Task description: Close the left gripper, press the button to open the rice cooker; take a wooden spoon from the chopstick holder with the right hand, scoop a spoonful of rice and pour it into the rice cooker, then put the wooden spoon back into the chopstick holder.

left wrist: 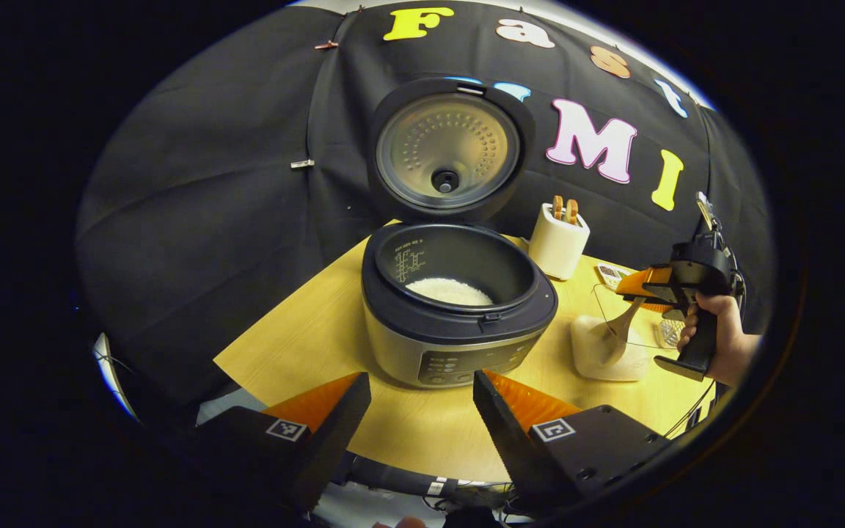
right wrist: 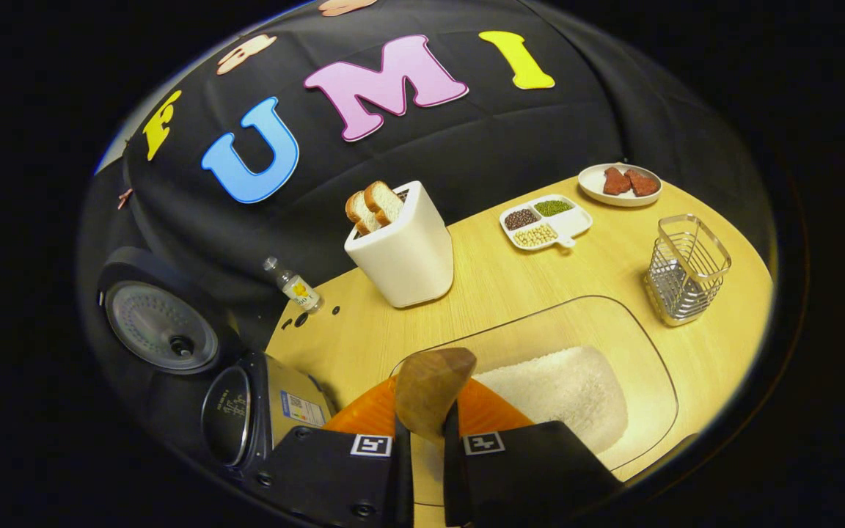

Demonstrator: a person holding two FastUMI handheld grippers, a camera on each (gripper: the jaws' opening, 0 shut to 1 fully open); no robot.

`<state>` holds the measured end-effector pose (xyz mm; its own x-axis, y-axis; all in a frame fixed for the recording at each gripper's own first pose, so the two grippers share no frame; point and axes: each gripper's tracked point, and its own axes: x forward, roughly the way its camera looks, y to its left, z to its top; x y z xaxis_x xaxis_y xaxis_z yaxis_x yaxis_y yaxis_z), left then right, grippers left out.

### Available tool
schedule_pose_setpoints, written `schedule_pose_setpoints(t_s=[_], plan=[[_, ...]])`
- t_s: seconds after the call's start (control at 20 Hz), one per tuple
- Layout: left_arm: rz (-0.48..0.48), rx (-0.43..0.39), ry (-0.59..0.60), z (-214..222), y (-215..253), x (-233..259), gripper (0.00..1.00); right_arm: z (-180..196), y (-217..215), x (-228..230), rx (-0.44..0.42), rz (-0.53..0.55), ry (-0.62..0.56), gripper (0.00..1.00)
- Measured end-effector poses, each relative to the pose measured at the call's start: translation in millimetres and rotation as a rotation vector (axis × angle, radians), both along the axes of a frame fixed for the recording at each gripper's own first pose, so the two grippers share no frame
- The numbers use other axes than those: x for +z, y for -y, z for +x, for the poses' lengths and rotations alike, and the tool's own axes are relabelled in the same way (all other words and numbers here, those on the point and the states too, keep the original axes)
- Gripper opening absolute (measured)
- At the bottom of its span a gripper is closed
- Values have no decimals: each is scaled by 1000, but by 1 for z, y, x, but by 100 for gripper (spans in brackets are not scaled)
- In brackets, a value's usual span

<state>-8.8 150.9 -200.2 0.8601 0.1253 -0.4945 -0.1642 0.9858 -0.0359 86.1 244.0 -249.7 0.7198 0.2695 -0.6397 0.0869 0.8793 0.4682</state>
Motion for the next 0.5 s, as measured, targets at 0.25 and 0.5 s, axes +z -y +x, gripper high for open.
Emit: schedule_pose_setpoints(t_s=[0.25, 0.5], plan=[[5, -17, -3, -4, 5, -1, 96, 6, 36, 10, -105, 63, -21, 20], [25, -49, 17, 2, 15, 7, 96, 5, 79, 12, -211, 118, -45, 16]])
